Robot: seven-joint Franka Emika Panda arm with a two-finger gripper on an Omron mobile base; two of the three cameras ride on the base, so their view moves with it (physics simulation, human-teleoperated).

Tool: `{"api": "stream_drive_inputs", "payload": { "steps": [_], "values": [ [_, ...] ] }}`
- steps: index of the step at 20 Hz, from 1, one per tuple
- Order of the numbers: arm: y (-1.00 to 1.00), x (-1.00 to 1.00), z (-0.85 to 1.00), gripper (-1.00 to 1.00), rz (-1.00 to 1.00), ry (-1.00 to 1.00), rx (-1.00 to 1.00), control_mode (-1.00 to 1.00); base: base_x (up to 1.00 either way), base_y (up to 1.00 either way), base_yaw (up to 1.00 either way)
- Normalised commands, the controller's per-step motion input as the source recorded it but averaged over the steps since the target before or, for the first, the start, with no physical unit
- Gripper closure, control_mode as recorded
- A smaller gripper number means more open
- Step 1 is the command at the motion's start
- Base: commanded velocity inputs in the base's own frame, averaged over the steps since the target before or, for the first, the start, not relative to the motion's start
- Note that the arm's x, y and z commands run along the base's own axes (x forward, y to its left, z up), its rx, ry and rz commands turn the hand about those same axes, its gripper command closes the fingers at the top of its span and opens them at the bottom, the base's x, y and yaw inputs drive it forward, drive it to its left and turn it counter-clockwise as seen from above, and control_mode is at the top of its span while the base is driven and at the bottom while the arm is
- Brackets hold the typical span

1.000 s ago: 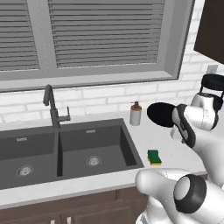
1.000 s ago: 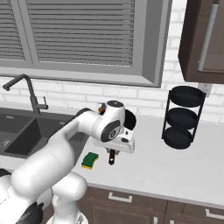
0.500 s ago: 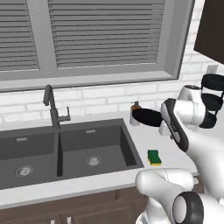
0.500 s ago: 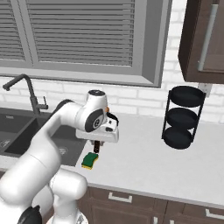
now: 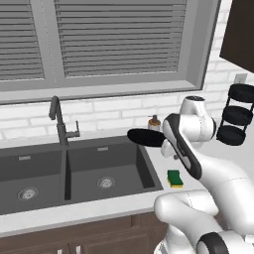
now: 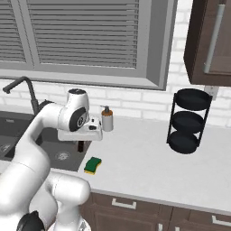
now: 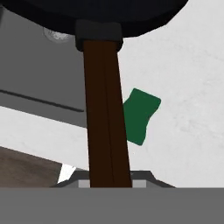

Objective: Pick the pan and sponge and place them into the sink. Then turn on the water.

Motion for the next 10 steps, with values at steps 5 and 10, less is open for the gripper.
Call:
{"api": "stream_drive_inputs", "payload": {
  "steps": [5, 10],
  "values": [
    [0.68, 0.17, 0.0, 1.0, 0.13, 0.0, 0.0, -1.0, 0.0, 0.0, 0.0],
    [0.59, 0.46, -0.02, 1.0, 0.1, 0.0, -0.01, -1.0, 0.0, 0.0, 0.0]
  ]
}}
